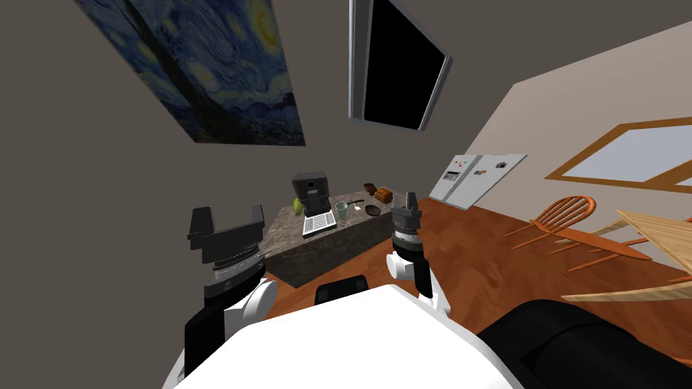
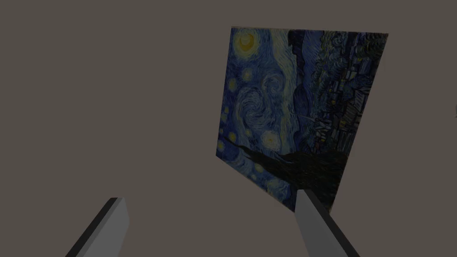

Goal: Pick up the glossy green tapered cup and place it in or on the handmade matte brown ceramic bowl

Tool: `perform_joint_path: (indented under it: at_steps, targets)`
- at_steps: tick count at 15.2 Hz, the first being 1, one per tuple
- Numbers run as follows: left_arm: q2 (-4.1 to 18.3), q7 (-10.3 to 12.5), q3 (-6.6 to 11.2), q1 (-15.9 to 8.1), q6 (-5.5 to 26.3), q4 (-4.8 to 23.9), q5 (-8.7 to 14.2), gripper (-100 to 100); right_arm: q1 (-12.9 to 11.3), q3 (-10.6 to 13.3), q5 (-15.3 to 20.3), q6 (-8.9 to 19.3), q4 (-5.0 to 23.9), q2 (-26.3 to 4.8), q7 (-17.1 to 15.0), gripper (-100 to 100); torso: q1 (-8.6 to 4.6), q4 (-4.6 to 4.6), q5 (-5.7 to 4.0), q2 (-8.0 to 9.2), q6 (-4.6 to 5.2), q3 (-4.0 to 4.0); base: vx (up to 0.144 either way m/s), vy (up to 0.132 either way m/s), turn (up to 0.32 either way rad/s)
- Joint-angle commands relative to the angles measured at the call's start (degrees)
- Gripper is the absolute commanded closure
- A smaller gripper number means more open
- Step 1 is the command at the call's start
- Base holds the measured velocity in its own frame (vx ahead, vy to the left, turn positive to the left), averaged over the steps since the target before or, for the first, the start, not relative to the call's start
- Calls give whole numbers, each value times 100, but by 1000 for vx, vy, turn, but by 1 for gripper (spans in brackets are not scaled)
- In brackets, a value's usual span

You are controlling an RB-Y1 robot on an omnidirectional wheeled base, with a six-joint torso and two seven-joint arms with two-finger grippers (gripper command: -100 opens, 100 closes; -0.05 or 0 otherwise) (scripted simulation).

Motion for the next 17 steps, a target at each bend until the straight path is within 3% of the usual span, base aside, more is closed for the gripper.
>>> perform_joint_path:
  at_steps: [1, 2, 4, 9, 17]
  targets:
    - [0, 0, 0, 0, 0, 0, 0, 0, 28, 25, 9, -20, 53, -252, 7, -100, 0, 0, 0, 0, 0, 0, -24, -9, 63]
    - [0, 0, 0, 0, 0, 0, 0, 0, 28, 25, 9, -20, 53, -252, 7, -100, -3, 1, 0, 5, -1, 2, -45, -18, 67]
    - [0, 0, 0, -1, 0, 0, 0, 0, 94, 85, 29, -66, 176, -576, 24, -100, -12, 4, -2, 19, -1, 10, -81, -44, 116]
    - [0, 0, 0, -2, 0, 1, 0, 0, 197, 178, 59, -133, 365, -1032, 53, -100, -23, 10, -5, 47, -2, 27, -108, -44, 138]
    - [1, 0, 0, -3, 1, 1, 0, 0, 506, 447, 136, -292, 945, -1944, 146, -100, -32, 13, -7, 64, -4, 36, -140, -57, 224]
